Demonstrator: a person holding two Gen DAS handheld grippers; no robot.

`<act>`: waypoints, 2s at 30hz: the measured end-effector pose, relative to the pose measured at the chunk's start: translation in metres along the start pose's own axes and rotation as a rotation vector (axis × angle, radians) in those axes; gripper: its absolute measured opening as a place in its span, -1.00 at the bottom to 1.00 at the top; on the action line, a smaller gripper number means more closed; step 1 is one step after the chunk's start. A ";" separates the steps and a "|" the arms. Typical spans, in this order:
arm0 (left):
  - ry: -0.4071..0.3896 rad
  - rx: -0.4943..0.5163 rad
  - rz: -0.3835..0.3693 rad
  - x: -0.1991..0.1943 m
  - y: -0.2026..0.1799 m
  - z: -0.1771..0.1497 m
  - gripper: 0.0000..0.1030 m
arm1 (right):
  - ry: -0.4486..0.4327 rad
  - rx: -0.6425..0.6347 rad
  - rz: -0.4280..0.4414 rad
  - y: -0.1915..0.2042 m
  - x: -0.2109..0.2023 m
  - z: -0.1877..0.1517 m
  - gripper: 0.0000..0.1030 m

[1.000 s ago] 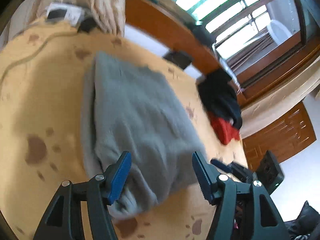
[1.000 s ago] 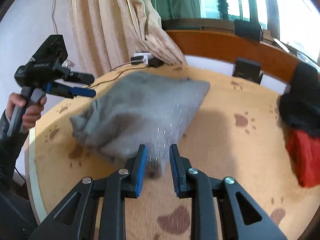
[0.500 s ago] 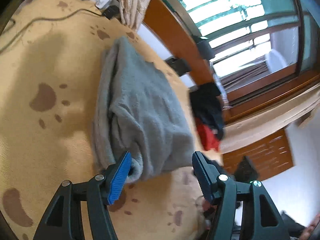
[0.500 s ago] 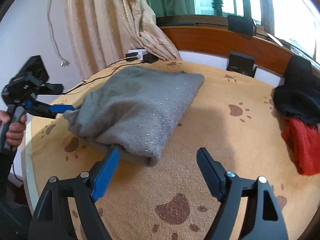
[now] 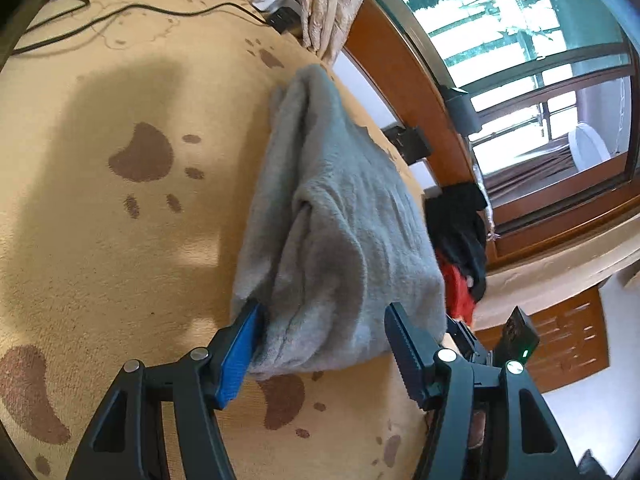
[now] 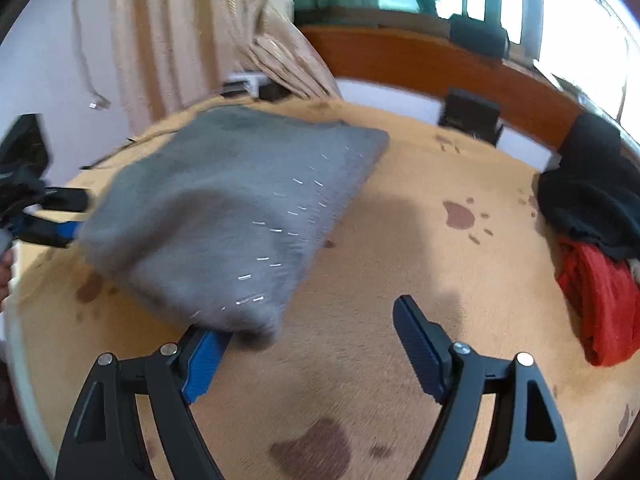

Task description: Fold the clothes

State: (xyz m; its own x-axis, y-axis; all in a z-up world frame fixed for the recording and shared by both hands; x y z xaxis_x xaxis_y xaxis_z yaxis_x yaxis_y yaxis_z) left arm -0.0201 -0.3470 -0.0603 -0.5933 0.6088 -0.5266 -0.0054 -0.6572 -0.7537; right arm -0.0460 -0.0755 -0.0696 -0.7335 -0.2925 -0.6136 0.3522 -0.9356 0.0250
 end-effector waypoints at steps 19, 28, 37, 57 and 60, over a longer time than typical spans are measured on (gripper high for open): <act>-0.137 0.159 -0.058 -0.025 -0.082 0.039 0.41 | -0.215 0.086 0.098 -0.013 -0.079 0.037 0.69; 0.029 0.171 0.045 0.063 -0.048 0.007 0.42 | -0.090 -0.409 0.017 0.062 -0.002 0.010 0.46; -0.017 0.101 -0.067 0.043 -0.026 0.005 0.40 | 0.036 -0.223 0.154 0.037 0.016 -0.022 0.50; -0.120 -0.032 -0.095 0.094 -0.027 0.103 0.49 | 0.034 -0.177 0.410 0.072 0.070 0.047 0.59; -0.139 -0.052 -0.138 0.093 -0.018 0.101 0.49 | 0.001 -0.291 0.337 0.083 0.071 0.036 0.60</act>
State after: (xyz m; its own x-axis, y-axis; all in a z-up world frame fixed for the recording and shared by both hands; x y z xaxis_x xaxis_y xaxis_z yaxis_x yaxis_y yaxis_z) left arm -0.1570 -0.3235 -0.0562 -0.6953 0.6219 -0.3601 -0.0553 -0.5459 -0.8360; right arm -0.0898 -0.1806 -0.0830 -0.5492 -0.5715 -0.6098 0.7207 -0.6932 0.0005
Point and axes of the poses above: each gripper's, at about its wrist camera, not at the fingertips, and x roughly the way its jaws point, y to its left, z to its top, the point moved 9 cm from there along x, roughly the way its jaws point, and after that the axes turned 9 degrees about -y, right-handed, at the moved point
